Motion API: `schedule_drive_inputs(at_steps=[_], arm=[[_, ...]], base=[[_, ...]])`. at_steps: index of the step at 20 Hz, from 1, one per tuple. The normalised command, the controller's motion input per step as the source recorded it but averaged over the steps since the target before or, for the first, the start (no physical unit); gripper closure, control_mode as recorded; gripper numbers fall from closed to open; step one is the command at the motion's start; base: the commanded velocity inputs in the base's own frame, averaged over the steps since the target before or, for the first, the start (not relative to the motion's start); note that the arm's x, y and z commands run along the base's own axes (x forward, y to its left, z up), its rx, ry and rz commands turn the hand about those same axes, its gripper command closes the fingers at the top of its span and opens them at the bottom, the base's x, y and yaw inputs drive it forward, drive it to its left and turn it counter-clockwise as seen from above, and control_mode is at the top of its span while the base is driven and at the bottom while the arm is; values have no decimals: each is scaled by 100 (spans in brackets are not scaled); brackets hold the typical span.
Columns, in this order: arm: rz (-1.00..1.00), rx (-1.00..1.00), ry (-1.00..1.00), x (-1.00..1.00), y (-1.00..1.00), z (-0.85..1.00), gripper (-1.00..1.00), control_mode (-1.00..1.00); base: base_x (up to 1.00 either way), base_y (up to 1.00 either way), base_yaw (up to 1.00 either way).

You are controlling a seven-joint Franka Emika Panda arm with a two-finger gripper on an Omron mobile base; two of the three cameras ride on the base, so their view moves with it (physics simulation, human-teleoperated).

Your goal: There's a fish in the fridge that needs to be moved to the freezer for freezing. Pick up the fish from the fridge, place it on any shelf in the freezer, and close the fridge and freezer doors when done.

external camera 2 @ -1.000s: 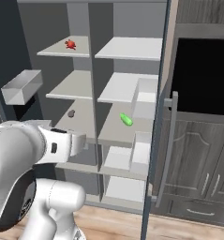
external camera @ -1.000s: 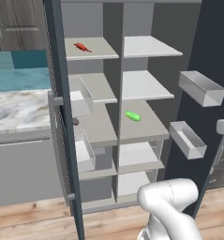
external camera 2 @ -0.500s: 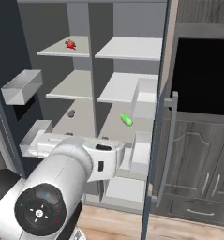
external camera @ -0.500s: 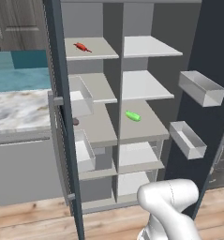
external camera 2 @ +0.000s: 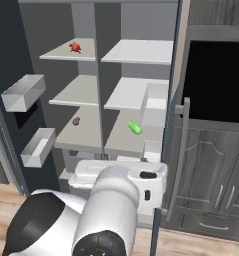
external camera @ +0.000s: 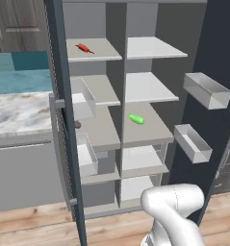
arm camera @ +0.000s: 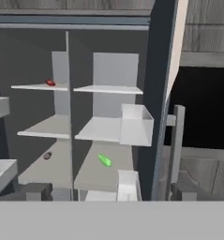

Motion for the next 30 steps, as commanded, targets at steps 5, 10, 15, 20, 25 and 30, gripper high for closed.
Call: schedule_drive_inputs(at_steps=[5,10,15,20,25,30], arm=[[7,-4,-7,31,-25,-28,-100,-100],[21,0,-13,48,-1,-31,-100,-100],[24,0,-8,39,-19,-35,-100,-100],[24,0,0,39,-63,-17,-100,-100],[24,0,0,25,-47,-20,-100,-100],[18,0,0,34,-28,-38,-100,-100]], base=[[0,0,0],[0,0,0],[0,0,0],[0,0,0],[0,0,0],[0,0,0]])
